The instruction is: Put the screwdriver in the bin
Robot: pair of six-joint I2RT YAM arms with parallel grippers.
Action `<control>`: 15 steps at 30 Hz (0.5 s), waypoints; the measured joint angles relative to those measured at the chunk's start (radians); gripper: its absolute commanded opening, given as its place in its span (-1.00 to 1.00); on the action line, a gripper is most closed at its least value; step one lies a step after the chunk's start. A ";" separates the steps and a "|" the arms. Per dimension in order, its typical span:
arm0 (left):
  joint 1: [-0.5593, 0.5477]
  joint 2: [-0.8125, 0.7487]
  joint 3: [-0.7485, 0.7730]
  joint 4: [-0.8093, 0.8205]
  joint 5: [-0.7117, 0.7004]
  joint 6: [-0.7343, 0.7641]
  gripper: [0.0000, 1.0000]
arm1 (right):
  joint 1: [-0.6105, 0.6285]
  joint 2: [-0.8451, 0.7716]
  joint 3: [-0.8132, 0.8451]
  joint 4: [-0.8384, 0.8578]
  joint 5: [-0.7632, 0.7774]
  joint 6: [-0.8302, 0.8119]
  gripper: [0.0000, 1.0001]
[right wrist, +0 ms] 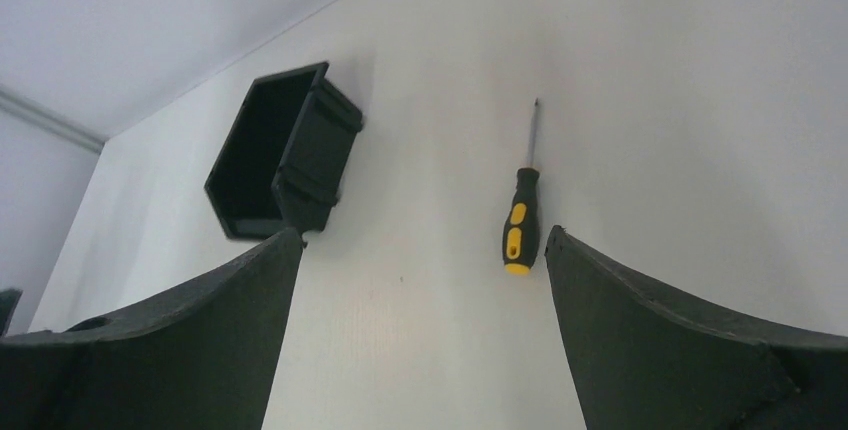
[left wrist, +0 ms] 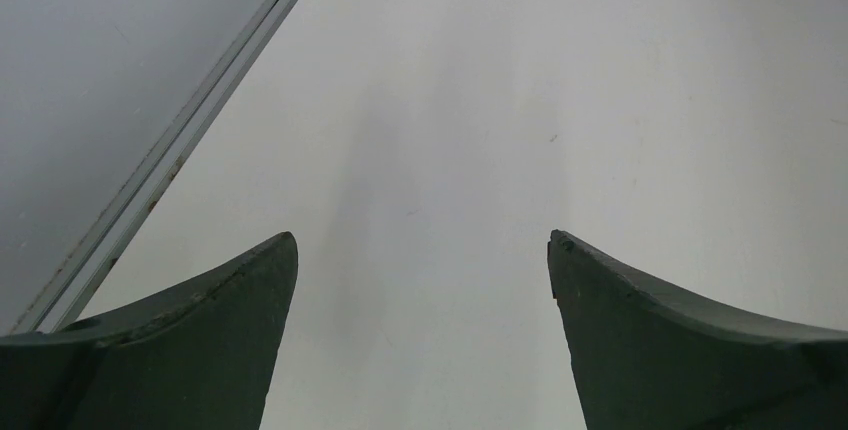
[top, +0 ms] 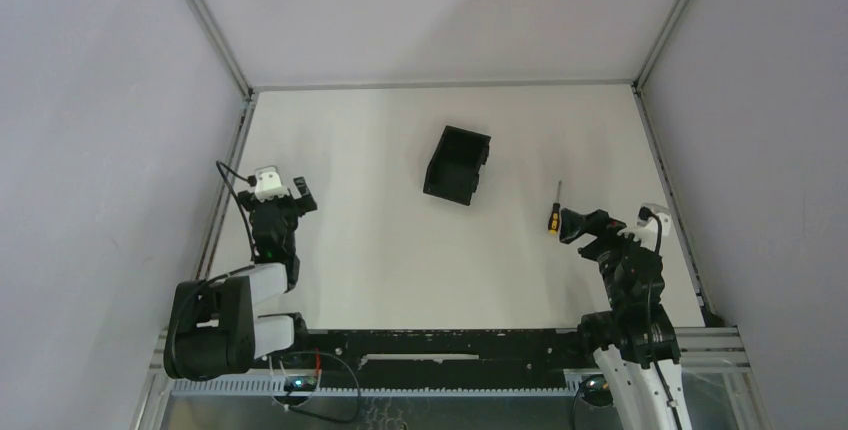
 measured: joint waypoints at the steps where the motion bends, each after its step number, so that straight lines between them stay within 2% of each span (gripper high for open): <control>1: 0.000 0.000 0.000 0.000 0.000 0.000 1.00 | 0.000 0.003 0.000 0.005 0.016 0.008 0.99; 5: 0.000 0.000 0.000 0.000 0.000 0.000 1.00 | 0.000 0.040 0.020 0.018 0.094 0.027 0.99; 9: 0.000 0.000 0.000 0.000 0.000 0.000 1.00 | 0.000 0.137 0.097 0.089 0.072 0.001 0.93; 12: 0.000 0.000 0.000 0.000 0.000 0.000 1.00 | 0.000 0.303 0.236 0.118 0.042 -0.025 0.93; 15: 0.000 0.000 0.000 0.000 0.000 0.000 1.00 | 0.000 0.557 0.474 0.079 0.040 -0.056 0.97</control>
